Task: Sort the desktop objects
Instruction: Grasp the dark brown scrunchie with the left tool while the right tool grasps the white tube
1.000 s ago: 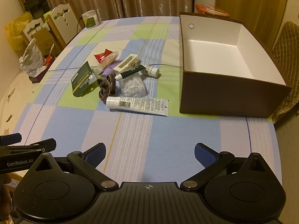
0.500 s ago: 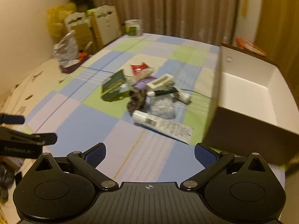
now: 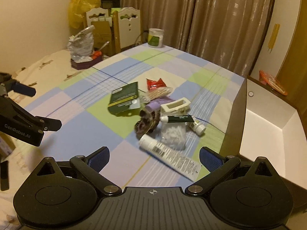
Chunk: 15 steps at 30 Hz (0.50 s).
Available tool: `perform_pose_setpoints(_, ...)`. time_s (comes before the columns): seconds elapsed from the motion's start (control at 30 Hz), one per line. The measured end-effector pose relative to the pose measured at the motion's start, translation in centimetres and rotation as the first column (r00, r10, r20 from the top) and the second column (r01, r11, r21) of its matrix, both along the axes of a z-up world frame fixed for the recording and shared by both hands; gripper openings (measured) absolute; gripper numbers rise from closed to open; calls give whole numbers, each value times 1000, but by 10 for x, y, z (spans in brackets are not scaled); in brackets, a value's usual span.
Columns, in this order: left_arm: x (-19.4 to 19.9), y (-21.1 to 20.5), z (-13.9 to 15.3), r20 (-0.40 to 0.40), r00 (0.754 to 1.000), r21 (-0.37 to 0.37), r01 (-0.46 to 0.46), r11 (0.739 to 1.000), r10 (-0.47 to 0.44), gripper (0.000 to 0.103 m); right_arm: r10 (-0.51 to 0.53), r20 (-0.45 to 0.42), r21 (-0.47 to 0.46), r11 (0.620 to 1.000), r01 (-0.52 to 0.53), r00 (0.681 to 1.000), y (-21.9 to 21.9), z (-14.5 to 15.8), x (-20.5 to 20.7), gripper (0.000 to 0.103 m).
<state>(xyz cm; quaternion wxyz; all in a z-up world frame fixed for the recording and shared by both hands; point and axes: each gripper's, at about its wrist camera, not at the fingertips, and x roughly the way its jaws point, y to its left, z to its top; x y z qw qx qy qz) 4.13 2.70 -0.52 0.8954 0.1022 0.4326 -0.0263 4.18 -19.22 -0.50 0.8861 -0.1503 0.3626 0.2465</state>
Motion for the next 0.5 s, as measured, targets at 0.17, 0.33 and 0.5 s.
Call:
perform_pose_setpoints(0.17,37,5,-11,6,992,-11,122,992,-122,102,-47,-12,-38,998,46,999,14,-9,24,89)
perform_pose_setpoints(0.33,67,0,-21,21,957,-56,290,955,-289,98,-84,-48,-77,994,81,995,24,-19,42,76)
perform_pose_setpoints(0.5,90,-20,-33,8,909,-117,415,902,-417,87,-131,-5,-115,985,130,991,18,-14,51,76)
